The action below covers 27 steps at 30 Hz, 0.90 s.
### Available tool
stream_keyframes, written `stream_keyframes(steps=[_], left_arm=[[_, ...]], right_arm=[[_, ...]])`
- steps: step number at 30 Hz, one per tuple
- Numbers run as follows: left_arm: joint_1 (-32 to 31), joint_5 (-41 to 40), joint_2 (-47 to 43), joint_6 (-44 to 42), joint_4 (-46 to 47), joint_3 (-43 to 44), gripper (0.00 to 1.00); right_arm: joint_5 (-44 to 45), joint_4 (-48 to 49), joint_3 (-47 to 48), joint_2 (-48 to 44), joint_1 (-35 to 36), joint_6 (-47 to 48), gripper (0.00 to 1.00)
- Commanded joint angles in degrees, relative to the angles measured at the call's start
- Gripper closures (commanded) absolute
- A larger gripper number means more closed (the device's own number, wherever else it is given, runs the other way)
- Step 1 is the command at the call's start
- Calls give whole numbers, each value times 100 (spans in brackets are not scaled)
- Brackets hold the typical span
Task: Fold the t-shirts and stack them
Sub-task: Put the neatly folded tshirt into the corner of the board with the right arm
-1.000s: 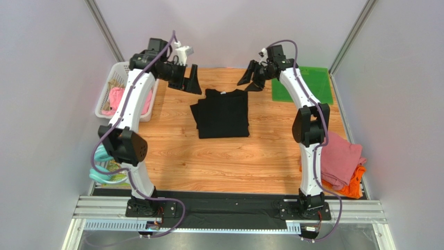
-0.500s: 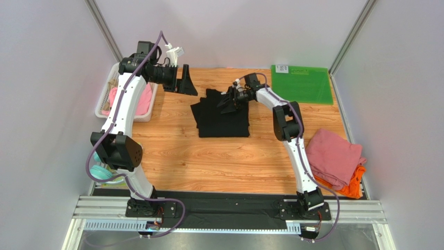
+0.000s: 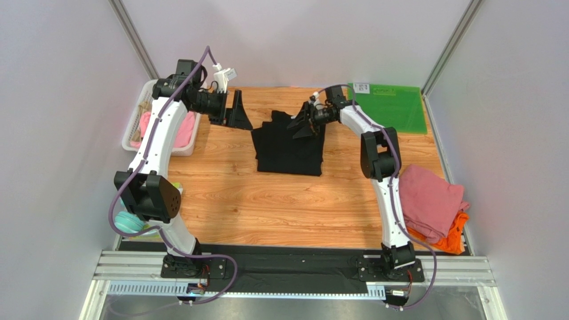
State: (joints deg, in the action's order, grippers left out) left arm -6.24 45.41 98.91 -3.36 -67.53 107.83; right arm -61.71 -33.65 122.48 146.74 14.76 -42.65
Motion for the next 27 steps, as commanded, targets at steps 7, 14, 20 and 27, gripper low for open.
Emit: stream_keyframes(steps=[7, 14, 20, 27], left_arm=[[35, 469, -320, -209, 12, -333, 0], [35, 548, -276, -227, -76, -342, 0], [35, 592, -258, -271, -138, -394, 0], [35, 636, -188, -271, -155, -456, 0]], right_arm=[[1380, -660, -1216, -1517, -913, 1250, 43], [2163, -1486, -499, -893, -1195, 1936, 32], [2243, -1715, 267, -269, -1248, 1980, 20], [1874, -1724, 1024, 355, -1178, 2041, 15]])
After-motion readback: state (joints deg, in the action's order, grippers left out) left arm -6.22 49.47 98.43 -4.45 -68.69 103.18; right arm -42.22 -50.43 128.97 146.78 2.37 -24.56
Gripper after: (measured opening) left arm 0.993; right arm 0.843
